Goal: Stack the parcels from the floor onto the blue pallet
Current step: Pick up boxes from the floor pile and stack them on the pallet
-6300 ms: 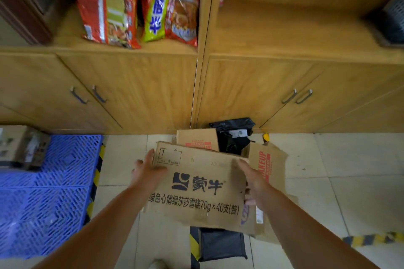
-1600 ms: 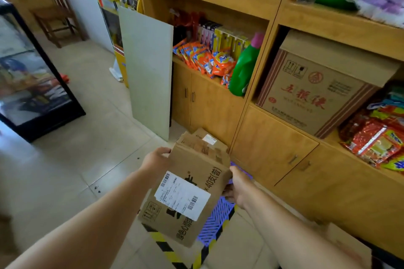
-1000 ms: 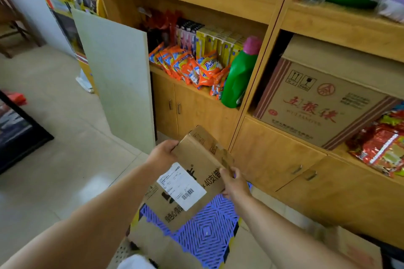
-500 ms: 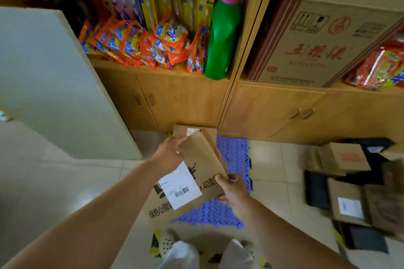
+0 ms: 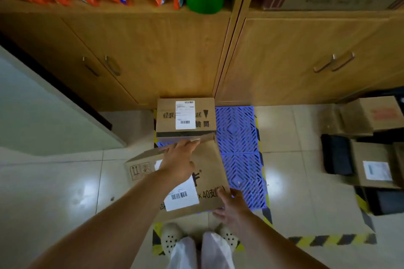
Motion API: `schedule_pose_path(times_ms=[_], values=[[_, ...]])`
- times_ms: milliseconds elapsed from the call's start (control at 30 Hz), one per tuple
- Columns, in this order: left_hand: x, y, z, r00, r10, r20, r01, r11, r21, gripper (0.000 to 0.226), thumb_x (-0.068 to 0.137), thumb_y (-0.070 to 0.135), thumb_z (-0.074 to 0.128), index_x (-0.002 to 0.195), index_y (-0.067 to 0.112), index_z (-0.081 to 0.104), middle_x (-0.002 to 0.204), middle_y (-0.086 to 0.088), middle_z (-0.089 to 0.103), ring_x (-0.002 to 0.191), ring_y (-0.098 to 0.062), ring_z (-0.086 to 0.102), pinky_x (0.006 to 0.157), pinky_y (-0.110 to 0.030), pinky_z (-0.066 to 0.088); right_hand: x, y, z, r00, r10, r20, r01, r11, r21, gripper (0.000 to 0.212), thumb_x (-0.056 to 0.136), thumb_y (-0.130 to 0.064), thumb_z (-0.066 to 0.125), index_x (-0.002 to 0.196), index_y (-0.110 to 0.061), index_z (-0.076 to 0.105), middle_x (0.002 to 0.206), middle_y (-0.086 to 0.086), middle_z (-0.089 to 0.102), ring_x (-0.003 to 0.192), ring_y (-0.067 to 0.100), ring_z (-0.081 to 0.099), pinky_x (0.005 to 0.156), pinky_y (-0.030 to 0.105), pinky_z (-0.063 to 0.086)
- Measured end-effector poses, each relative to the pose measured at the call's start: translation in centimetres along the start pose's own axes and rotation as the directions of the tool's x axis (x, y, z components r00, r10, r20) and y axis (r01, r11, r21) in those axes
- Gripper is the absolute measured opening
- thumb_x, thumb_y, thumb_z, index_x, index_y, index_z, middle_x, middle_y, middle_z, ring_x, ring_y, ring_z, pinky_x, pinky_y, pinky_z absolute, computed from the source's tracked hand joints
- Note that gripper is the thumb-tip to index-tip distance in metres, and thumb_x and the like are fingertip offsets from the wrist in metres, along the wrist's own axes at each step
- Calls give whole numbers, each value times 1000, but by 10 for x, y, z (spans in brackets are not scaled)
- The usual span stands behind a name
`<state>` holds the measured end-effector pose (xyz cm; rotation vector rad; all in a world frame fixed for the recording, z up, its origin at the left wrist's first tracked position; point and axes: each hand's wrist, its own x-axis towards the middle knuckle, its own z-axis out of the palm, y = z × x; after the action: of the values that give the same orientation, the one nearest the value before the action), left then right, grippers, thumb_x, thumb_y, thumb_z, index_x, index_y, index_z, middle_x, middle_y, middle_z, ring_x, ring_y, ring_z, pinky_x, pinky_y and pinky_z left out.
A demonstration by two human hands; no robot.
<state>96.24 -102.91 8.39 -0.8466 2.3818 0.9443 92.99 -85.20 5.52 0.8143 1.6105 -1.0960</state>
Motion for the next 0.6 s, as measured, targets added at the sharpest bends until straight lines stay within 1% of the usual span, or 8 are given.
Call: schedule_pose_path(times_ms=[67, 133, 233, 300, 367, 467, 533, 600], values=[[28, -9, 21, 1000, 12, 5, -12, 999, 48, 72, 86, 7, 50, 149, 31, 23, 150, 0, 29, 132, -28, 32, 109, -38, 30, 36, 6, 6, 999, 39, 8, -39, 999, 34, 25, 95, -18, 55, 112, -13, 37, 107, 12, 51, 92, 38, 57, 81, 45, 46], [55, -19, 43, 1000, 24, 4, -25, 994, 105, 73, 86, 6, 50, 148, 31, 23, 151, 1, 29, 136, -27, 26, 113, -38, 22, 71, 15, 12, 998, 70, 9, -70, 996, 55, 25, 95, -18, 56, 112, -13, 38, 112, 12, 50, 87, 35, 58, 74, 43, 48], [91, -37, 79, 999, 38, 22, -41, 989, 140, 74, 85, 7, 51, 148, 31, 22, 152, 1, 28, 139, -25, 23, 115, -38, 15, 122, 29, 18, 994, 113, 2, -113, 990, 86, 26, 94, -18, 57, 114, -11, 41, 121, 16, 50, 92, 37, 57, 73, 44, 49], [110, -48, 102, 998, 40, 39, -45, 988, 149, 74, 85, 8, 52, 148, 31, 22, 153, 2, 26, 140, -24, 22, 115, -38, 13, 151, 38, 19, 990, 138, 4, -137, 986, 94, 30, 94, -18, 57, 118, -9, 42, 127, 20, 51, 94, 36, 57, 81, 48, 49], [127, -58, 122, 998, 42, 43, -48, 987, 151, 75, 85, 7, 52, 149, 30, 21, 153, 2, 25, 141, -23, 20, 115, -37, 12, 178, 44, 20, 990, 139, 1, -138, 985, 101, 31, 94, -19, 57, 119, -9, 42, 127, 20, 52, 95, 36, 57, 91, 51, 46], [150, -72, 147, 998, 38, 47, -45, 988, 145, 74, 86, 8, 51, 149, 29, 20, 153, 2, 25, 140, -23, 20, 116, -36, 11, 215, 48, 21, 989, 148, 11, -148, 986, 82, 31, 95, -20, 55, 121, -10, 41, 126, 19, 52, 101, 39, 58, 98, 52, 45], [164, -79, 159, 998, 32, 53, -40, 989, 143, 72, 87, 9, 50, 149, 29, 19, 153, 1, 25, 140, -23, 20, 116, -37, 11, 236, 49, 23, 988, 152, 18, -152, 986, 64, 36, 96, -21, 54, 128, -10, 40, 130, 19, 50, 109, 42, 57, 100, 51, 44], [177, -86, 168, 998, 36, 55, -44, 988, 149, 71, 88, 9, 49, 149, 28, 19, 153, 1, 25, 141, -23, 20, 116, -37, 11, 255, 52, 26, 987, 160, 26, -161, 985, 62, 40, 96, -21, 53, 132, -11, 40, 133, 19, 49, 112, 42, 56, 96, 49, 45]])
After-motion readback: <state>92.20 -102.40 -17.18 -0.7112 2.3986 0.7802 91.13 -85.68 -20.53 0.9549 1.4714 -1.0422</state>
